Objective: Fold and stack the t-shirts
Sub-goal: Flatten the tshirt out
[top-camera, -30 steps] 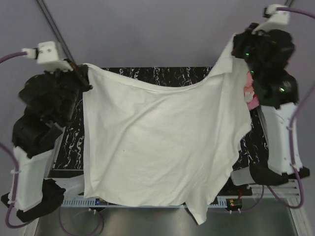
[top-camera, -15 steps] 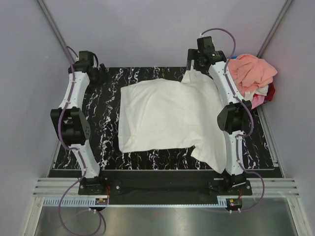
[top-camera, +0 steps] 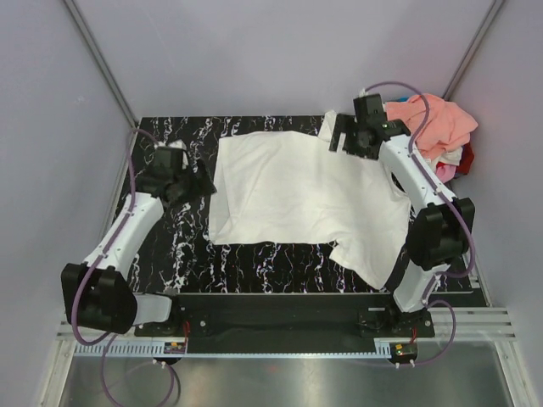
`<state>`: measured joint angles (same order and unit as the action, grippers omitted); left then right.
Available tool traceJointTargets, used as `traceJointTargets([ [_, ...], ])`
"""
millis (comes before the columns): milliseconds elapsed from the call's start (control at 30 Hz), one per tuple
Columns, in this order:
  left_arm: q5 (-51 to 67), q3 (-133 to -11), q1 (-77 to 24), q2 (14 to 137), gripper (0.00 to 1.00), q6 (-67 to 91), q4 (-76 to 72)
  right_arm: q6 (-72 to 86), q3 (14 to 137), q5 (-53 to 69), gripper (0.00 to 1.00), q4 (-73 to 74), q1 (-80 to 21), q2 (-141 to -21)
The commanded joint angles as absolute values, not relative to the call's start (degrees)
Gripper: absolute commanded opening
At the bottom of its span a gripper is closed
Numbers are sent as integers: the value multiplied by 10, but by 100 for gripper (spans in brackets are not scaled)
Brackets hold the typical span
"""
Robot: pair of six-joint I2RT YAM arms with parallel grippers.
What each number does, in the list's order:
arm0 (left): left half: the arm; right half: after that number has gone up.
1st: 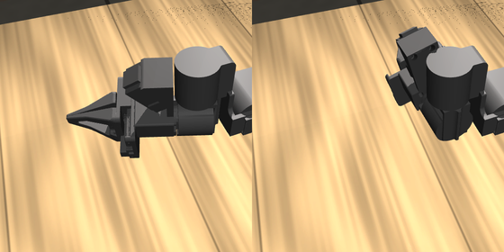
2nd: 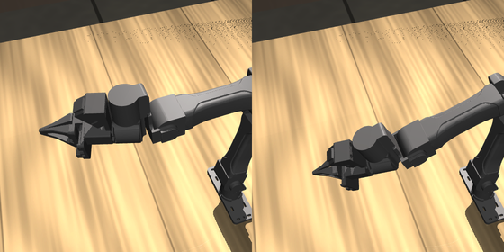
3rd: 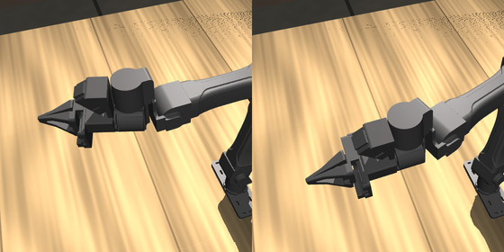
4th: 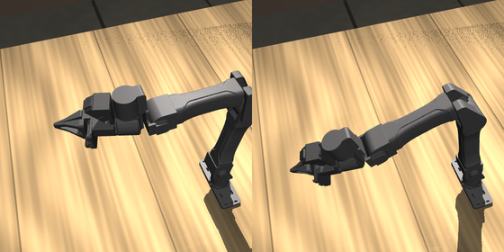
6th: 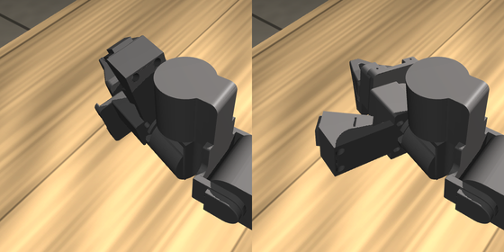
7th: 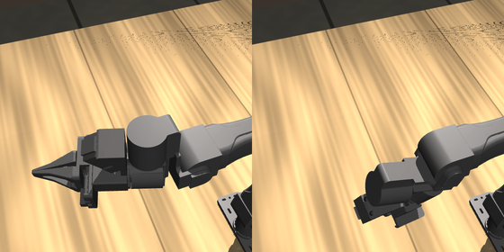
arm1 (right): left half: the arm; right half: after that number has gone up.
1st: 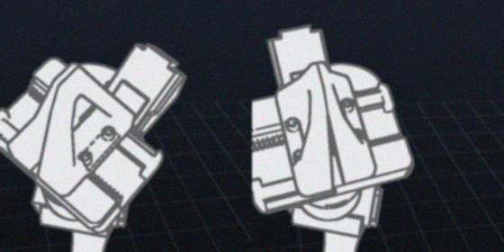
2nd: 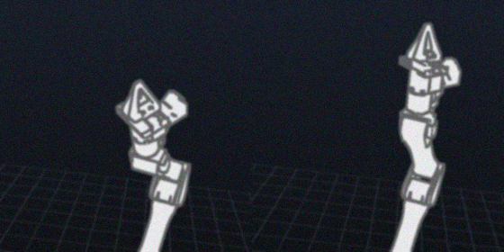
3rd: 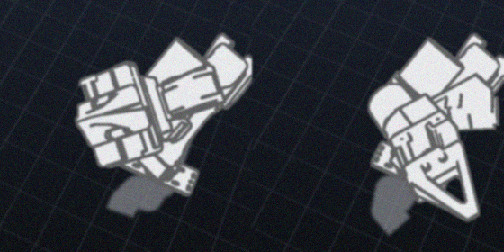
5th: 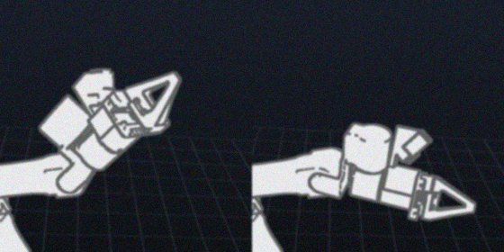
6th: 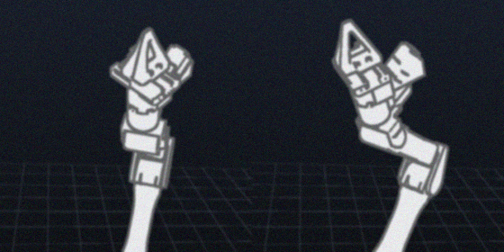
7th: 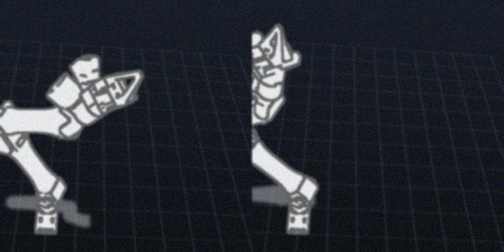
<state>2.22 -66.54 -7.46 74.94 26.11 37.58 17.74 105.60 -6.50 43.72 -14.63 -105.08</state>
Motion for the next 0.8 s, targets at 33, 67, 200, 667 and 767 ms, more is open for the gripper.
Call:
traceJointTargets([
  [33, 15, -564, -143, 744, 91, 306, 293, 263, 880, -37, 97, 387, -149, -971],
  [67, 5, -546, -158, 746, 91, 309, 293, 272, 828, -34, 96, 382, -149, -948],
  [200, 8, -497, -184, 758, 87, 319, 248, 298, 728, -18, 96, 382, -150, -894],
  [667, 11, -556, -184, 920, 64, 310, 171, 311, 574, 18, 94, 352, -154, -748],
  [767, 20, -553, -184, 936, 59, 318, 150, 310, 551, 19, 93, 336, -154, -740],
])
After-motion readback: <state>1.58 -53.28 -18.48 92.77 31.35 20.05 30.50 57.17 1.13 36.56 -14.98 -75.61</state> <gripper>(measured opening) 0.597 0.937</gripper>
